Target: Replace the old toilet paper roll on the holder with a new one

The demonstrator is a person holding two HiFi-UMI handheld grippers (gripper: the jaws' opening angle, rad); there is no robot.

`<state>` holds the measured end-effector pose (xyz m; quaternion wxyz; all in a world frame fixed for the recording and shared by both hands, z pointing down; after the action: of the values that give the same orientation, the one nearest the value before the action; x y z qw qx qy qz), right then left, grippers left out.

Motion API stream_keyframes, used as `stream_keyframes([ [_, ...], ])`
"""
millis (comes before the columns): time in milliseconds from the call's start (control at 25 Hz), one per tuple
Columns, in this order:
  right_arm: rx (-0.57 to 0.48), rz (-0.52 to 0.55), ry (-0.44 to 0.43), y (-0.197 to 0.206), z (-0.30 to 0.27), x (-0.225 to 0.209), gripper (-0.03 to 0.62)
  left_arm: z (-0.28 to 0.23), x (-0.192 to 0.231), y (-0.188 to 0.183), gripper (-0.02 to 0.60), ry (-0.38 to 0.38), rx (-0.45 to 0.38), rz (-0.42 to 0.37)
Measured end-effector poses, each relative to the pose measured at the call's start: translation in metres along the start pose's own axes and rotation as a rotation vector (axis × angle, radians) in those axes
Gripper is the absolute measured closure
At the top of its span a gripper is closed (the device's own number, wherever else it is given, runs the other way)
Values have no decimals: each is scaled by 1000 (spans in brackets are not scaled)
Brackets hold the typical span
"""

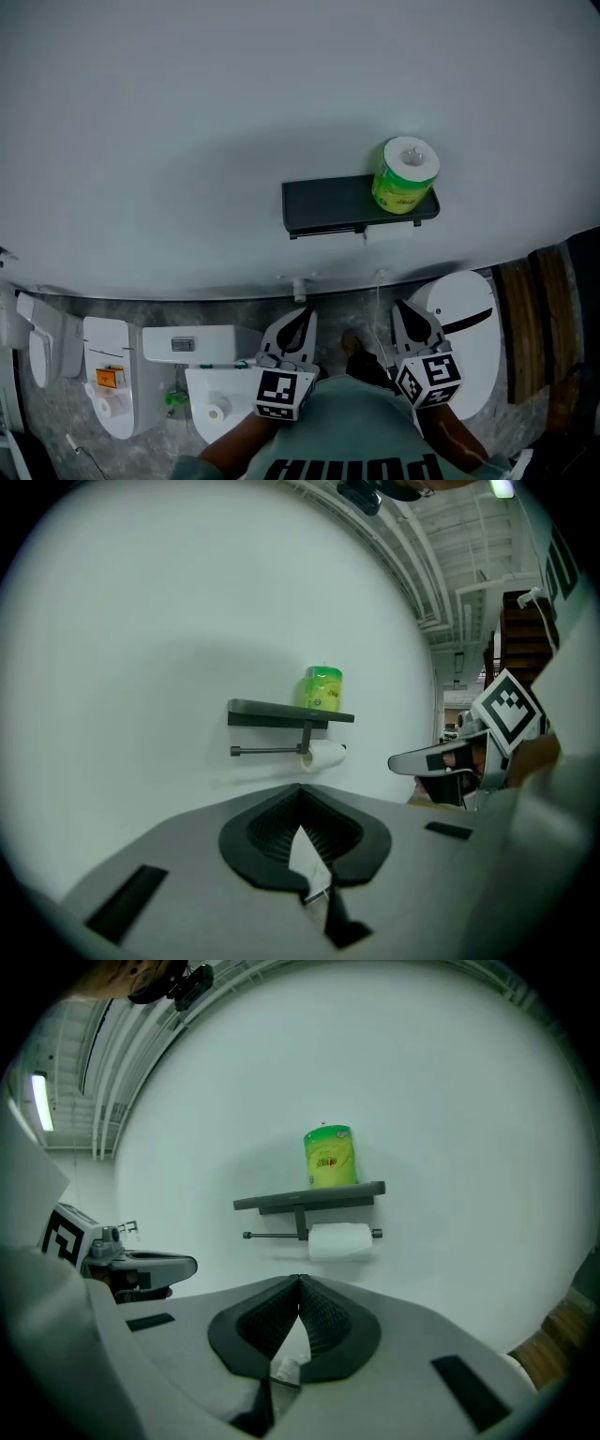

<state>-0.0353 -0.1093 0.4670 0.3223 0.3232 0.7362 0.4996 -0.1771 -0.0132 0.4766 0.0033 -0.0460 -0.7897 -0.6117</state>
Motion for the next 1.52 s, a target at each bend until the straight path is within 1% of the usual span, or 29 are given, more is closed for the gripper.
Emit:
stream_keyframes([
  [160, -14, -67, -31, -8, -19, -20, 594, -26, -1, -14, 577, -1, 1, -12],
  [280, -43, -119, -76, -14, -33, -31, 593, -45, 0, -25, 577, -6, 5, -24],
  [400, -63, -167, -122, -21, -44, -37, 542, -59, 1, -29, 577, -16, 19, -34],
  [520, -51, -234, -157, -18, -54, -48, 492, -74, -2, -34, 577, -16, 25, -42],
  [560, -53, -270, -169, -18, -58, -52, 482, -78, -2, -35, 577, -15, 29, -48],
  [680, -76, -409, -227, -17, -72, -60, 421, -87, -1, -36, 577, -14, 41, -65],
  [800, -82, -561, -301, -16, -86, -61, 340, -91, 3, -37, 571, -17, 54, -74],
  [880, -89, -672, -333, -17, -93, -65, 312, -94, 4, -37, 565, -21, 64, -78],
  [1080, -122, -955, -388, -14, -111, -78, 269, -97, 8, -35, 560, -34, 82, -91],
  [1160, -134, -1047, -407, -15, -117, -80, 258, -97, 10, -33, 560, -42, 90, -94],
  [1280, -157, -1115, -438, -20, -124, -82, 253, -98, 13, -31, 559, -49, 99, -97],
  [1520, -162, -1174, -463, -24, -139, -83, 253, -100, 17, -29, 560, -54, 105, -97],
])
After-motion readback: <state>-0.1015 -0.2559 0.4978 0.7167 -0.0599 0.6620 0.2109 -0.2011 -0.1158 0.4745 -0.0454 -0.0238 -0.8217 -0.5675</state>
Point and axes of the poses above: the fingertips, and each gripper's own axes: z backward along the fingers, x to its left, y out of its underside, the point moved 2 cm from there along z, backward along the fingers, and after that the axes turned 2 degrees about -x, right-handed, at the moved point
